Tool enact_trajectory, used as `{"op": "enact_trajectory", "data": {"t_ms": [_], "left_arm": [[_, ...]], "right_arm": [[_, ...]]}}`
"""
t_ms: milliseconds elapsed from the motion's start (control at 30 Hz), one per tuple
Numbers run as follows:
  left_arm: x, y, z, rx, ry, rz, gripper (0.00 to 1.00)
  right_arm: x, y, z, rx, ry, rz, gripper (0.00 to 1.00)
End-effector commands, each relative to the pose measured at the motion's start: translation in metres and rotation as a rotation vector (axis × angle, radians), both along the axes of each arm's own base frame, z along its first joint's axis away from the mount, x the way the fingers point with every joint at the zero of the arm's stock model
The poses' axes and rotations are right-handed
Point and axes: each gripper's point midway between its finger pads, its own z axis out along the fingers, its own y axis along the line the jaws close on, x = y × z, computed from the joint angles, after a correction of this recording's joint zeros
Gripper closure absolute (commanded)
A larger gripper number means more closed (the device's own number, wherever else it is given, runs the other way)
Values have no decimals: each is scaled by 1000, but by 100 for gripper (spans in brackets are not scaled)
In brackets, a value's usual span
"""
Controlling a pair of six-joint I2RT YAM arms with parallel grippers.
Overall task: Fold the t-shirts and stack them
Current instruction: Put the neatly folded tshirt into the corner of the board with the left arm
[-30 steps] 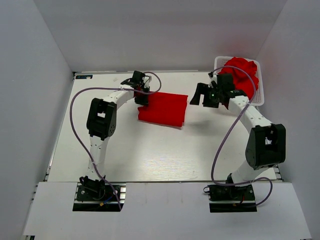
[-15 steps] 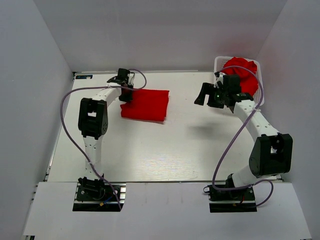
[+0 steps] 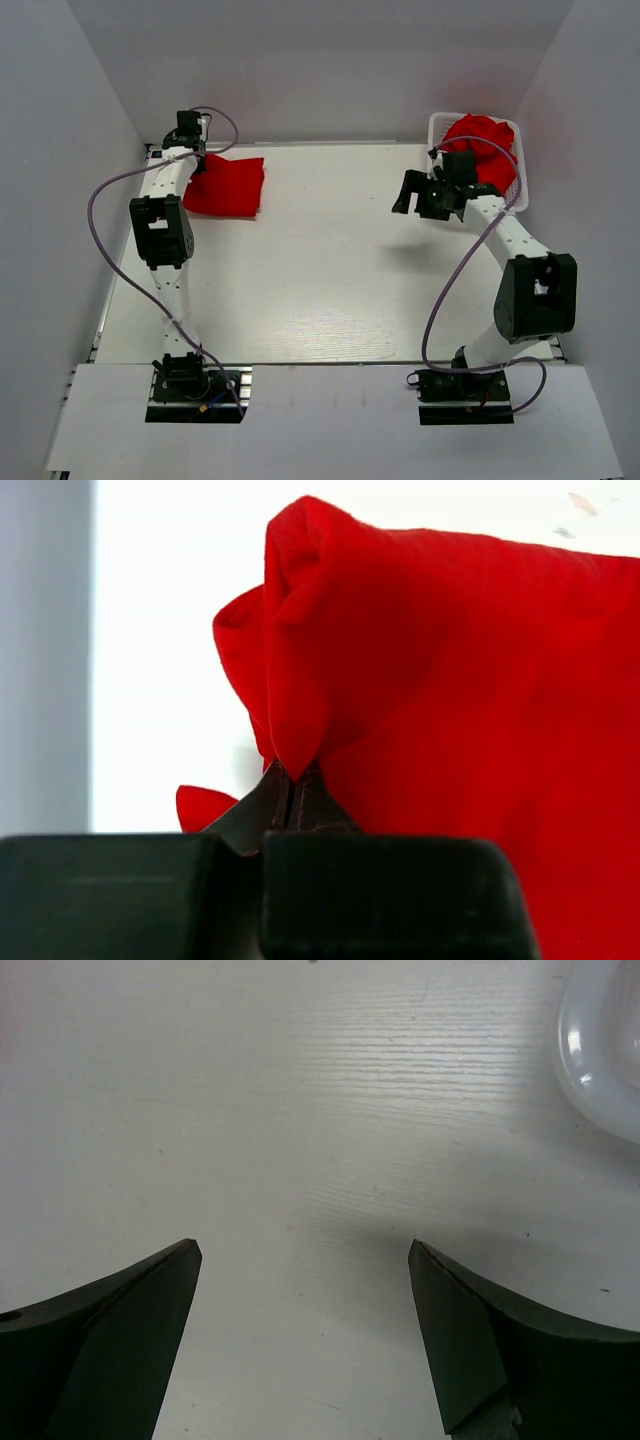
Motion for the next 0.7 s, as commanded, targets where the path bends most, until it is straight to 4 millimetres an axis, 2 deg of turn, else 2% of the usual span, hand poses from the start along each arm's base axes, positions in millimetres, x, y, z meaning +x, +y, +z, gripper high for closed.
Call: {"op": "enact_trajectory", "data": {"t_ms": [0,33,67,100,167,333,367,433,533,600,667], "left_arm": [[6,33,19,96,-15,36,100],[9,40,16,105,-15,37,100],[13,53,28,120,-47,57,100],[17,54,22,121,-50,57,100],[25,72,26,131,-92,70,100],[46,90,36,165,-166,74,100],[50,93,30,179,-176,89,100],[52,99,37,206,-186,109,100],[48,119,38,249,-189,162,100],[48,125,40,245,-203,178,100],[52,125,33,240,-215,184,100]], "right_arm": [[12,-8,4,-24,-15,-25,10],[13,-10,3,-28,-15,-28,10],[14,-10,3,-29,-16,-32,10],[15,-12,2,-31,-13,-36,10],[15,-12,0,-28,-10,-33,10],[11,-19,0,-45,-14,-55,10],[14,-22,2,-47,-31,-63,10],[10,-23,2,-52,-25,-70,10],[11,-27,7,-62,-49,-80,10],[8,-31,1,-74,-36,-95,10],[6,-35,-3,-85,-27,-108,10]]}}
